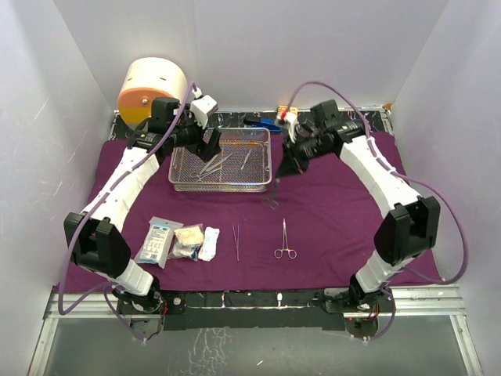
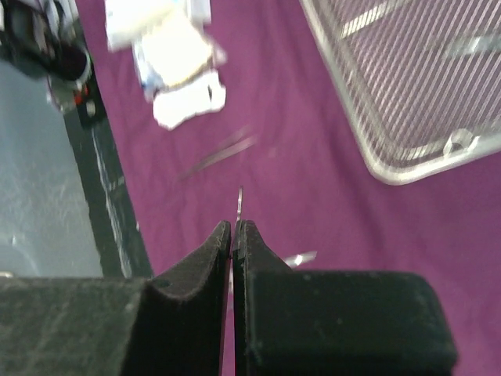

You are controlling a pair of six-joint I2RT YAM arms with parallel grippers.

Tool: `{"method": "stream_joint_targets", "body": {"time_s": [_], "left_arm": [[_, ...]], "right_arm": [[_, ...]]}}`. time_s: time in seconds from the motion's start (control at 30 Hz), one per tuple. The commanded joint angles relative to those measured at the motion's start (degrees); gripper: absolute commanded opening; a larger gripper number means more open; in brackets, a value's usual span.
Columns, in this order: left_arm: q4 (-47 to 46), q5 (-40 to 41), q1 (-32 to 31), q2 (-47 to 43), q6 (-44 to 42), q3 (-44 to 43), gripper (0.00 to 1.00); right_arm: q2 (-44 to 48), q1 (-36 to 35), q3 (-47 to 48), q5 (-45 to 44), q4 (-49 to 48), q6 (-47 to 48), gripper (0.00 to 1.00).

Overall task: Open and lay out the surgical kit
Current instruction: Pick up the medical item from the container, then place the medical item in the surgical kit.

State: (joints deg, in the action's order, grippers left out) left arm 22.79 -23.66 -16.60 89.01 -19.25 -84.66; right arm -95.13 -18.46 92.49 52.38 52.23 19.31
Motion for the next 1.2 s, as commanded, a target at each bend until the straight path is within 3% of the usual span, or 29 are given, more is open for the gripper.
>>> {"method": "stream_joint_targets", "body": {"time_s": [0.0, 0.23, 0.57, 1.17], "left_arm": [[-1.29, 0.19, 0.20, -3.84, 0.87, 2.49, 0.90], [-2.34, -1.66, 0.23, -4.08, 0.53, 4.68, 0.90], [-3.42, -3.82, 0.23, -3.81, -0.13, 7.19, 0.90], [-3.10, -6.00, 0.24, -3.19, -2.28, 8.11, 0.94]], "right_arm": [[6.37, 4.83, -9.05, -5.12, 17.69, 17.62, 0.00], [10.93, 11.44, -18.86, -11.68, 23.39, 28.19, 0.00], [9.12, 11.47, -25.45, -6.16, 24.33, 31.64, 0.00], [-1.92, 8.19, -21.85, -2.93, 24.24, 34.67, 0.00]]}}
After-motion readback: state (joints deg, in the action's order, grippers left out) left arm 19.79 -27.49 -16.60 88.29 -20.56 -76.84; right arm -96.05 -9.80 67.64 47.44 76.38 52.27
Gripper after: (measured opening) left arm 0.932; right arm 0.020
